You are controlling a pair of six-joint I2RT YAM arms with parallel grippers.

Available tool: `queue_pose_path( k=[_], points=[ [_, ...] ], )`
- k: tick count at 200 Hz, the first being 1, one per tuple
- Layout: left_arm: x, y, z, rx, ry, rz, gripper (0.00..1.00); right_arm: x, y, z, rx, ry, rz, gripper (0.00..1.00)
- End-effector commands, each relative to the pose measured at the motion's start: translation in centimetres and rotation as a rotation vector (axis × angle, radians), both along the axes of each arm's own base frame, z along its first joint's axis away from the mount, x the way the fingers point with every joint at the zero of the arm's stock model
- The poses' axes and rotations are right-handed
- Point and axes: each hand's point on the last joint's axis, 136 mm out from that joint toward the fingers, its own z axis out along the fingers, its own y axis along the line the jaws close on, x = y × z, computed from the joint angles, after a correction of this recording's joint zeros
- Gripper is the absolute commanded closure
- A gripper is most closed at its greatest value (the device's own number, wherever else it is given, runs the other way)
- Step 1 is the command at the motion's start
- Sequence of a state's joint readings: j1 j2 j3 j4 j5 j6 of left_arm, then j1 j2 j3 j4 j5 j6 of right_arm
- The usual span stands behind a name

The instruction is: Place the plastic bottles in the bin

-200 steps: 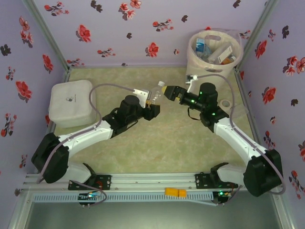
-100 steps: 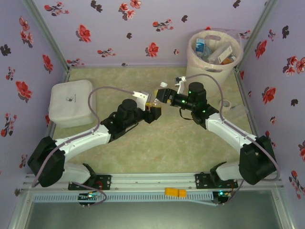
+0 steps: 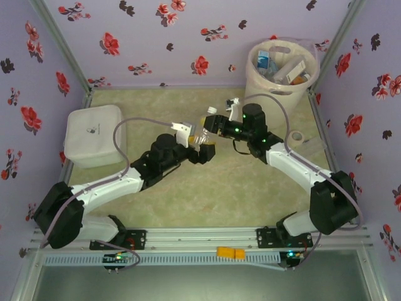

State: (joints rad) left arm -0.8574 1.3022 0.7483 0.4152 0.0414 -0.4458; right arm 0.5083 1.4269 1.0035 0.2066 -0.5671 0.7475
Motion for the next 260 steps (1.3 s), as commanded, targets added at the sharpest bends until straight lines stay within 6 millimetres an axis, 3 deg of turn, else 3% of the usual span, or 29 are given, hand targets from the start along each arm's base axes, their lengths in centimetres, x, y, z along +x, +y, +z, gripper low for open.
queue_pose_path(
  k=[1,16,39,81,124,167,218,260],
  points=[
    [0.0,1.6,2.1,-0.057,-0.057,0.049,0.0,2.4,-1.2,2.1,-0.095,-0.088,-0.065,0.53],
    [0.5,3.3,2.1,-0.059,-0.063,0.108,0.0,4.0,-2.4,3.5,-0.118,-0.114,-0.104,0.54],
    [2.3,6.8,1.5,-0.065,-0.048,0.256,0.0,7.3,-6.1,6.5,-0.111,-0.146,-0.212,0.54],
    [5.3,12.1,-2.7,-0.108,0.101,0.453,0.0,12.5,-12.8,13.3,-0.103,-0.237,-0.397,0.54],
    [6.1,14.4,-5.2,-0.133,0.184,0.52,0.0,16.7,-18.5,18.3,-0.118,-0.345,-0.596,0.54],
    [5.6,15.4,-4.5,-0.061,0.17,0.526,0.0,19.9,-23.2,18.1,-0.2,-0.39,-0.781,0.54],
    [5.0,16.4,-4.7,-0.038,0.176,0.542,0.0,21.1,-27.2,17.8,-0.249,-0.396,-0.884,0.54],
    [4.7,16.6,-4.7,-0.077,0.187,0.551,0.0,22.2,-28.9,14.6,-0.311,-0.318,-0.915,0.51]
  ],
)
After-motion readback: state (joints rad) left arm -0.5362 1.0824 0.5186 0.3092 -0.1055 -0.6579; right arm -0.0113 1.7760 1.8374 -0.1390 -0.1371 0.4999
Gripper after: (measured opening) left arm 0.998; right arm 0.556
